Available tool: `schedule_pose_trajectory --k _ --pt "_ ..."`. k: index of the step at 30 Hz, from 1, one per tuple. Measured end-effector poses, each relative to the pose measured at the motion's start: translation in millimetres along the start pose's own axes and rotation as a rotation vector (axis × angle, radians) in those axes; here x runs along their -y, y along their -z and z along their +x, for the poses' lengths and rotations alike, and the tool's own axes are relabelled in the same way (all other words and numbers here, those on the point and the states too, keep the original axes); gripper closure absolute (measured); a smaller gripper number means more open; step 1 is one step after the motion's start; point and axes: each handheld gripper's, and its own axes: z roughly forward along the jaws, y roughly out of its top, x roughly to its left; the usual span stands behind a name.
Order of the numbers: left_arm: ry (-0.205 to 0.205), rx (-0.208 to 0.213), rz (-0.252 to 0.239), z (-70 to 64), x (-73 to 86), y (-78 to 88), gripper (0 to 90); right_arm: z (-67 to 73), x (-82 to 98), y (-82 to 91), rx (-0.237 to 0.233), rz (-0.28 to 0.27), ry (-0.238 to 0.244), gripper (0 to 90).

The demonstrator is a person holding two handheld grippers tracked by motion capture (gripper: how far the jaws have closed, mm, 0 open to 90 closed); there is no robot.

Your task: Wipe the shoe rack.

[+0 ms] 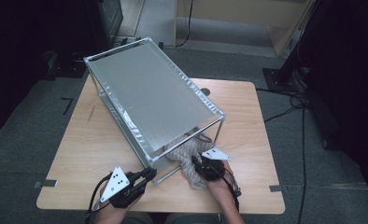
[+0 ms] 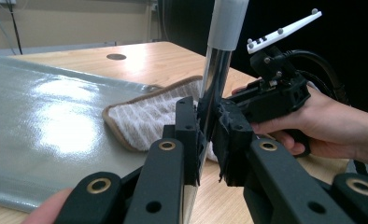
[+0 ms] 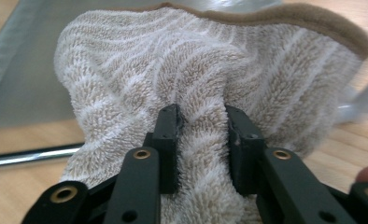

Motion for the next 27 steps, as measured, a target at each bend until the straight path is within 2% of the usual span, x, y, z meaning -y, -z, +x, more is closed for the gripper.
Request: schedule_pose_trajectory --k 4,5,9,12,14,15,18,21,22,25,27 --pt "0.001 0.003 -0.002 0.4 0.3 0.0 81.1 14.7 3.6 1.6 -0.093 0.017 0.056 71.5" --pt "0.000 0.003 -0.002 0.5 0.4 0.1 81.1 18.9 4.5 1.9 -0.104 0.017 0.069 71.6" --pt "-0.001 0.004 -0.002 0.6 0.6 0.0 81.1 47.4 7.7 2.1 -0.151 0.023 0.122 72.0" --pt "-0.003 0.004 -0.002 0.7 0.6 0.1 81.1 68.8 9.5 1.3 -0.194 0.016 0.189 72.0" --pt "-0.005 0.003 -0.004 1.3 0.7 0.2 81.2 75.0 9.2 1.1 -0.171 0.008 0.220 72.2" --pt "-0.008 0.004 -0.002 1.9 0.5 0.4 81.3 74.1 8.6 0.4 -0.174 0.004 0.212 72.6" --pt "-0.011 0.000 0.003 2.2 0.0 1.1 81.3 66.0 8.1 0.6 -0.122 -0.018 0.192 73.1" --pt "-0.006 0.000 0.002 2.3 0.0 1.5 81.3 49.2 6.7 2.5 -0.015 -0.044 0.162 73.7" --pt "-0.005 -0.001 0.001 2.4 0.1 1.7 81.3 42.2 6.7 3.8 0.034 -0.055 0.147 73.9" --pt "-0.005 0.003 -0.001 3.0 0.2 1.9 81.2 16.3 5.9 12.1 0.167 -0.103 0.067 74.1" --pt "-0.007 0.002 -0.001 3.0 0.2 1.8 81.3 3.0 4.6 18.5 0.216 -0.139 0.016 74.0"
